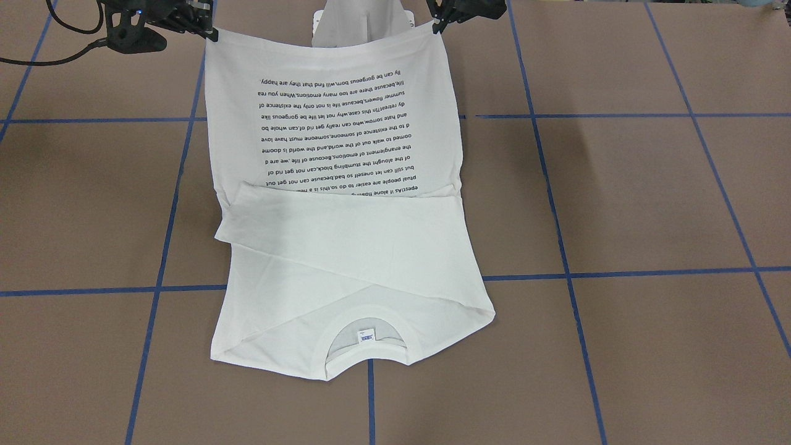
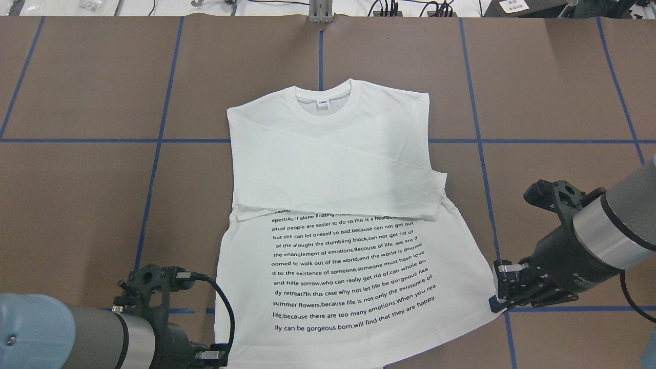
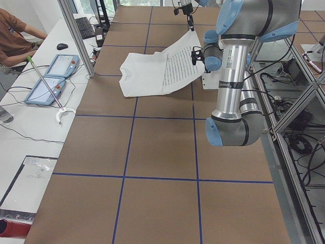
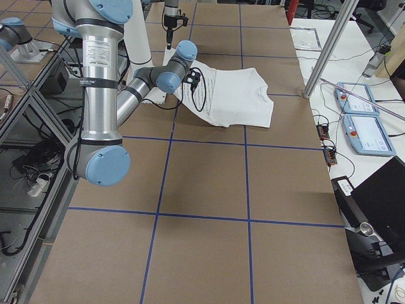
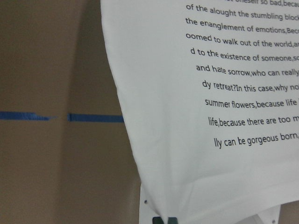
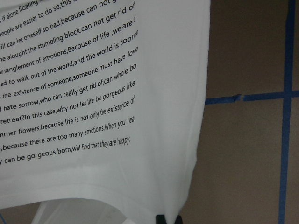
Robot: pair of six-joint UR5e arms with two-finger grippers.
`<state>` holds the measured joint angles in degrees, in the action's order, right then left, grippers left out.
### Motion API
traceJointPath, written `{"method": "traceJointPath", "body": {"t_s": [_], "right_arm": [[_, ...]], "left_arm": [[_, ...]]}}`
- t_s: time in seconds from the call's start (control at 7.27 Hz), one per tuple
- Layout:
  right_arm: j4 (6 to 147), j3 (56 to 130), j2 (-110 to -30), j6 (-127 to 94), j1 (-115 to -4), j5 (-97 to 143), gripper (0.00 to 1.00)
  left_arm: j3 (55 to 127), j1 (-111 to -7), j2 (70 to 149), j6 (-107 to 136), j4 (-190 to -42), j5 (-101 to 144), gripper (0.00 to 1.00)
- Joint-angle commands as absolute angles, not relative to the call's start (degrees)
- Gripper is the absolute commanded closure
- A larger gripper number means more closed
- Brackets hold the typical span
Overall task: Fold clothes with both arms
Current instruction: 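Lift the hem with both grippers and fold it toward the collar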
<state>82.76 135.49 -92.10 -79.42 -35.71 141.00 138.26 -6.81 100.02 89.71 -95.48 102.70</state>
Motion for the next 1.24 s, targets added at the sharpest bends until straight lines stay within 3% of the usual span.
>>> {"method": "traceJointPath", "body": {"t_s": [0.0, 0.69, 1.1], "right_arm": [[82.71, 133.87, -90.19, -78.67, -37.78, 138.46, 1.0], [82.53, 122.81, -80.53, -78.4, -46.56, 128.06, 1.0], [82.53, 115.42, -75.43, -77.52, -50.88, 127.79, 1.0]], "left_arm": [[136.87, -6.5, 100.71, 89.74, -95.54, 102.92, 1.0], [124.49, -28.88, 108.69, 84.12, -95.71, 110.73, 1.0], [117.88, -34.27, 111.0, 82.0, -96.42, 110.57, 1.0]]}}
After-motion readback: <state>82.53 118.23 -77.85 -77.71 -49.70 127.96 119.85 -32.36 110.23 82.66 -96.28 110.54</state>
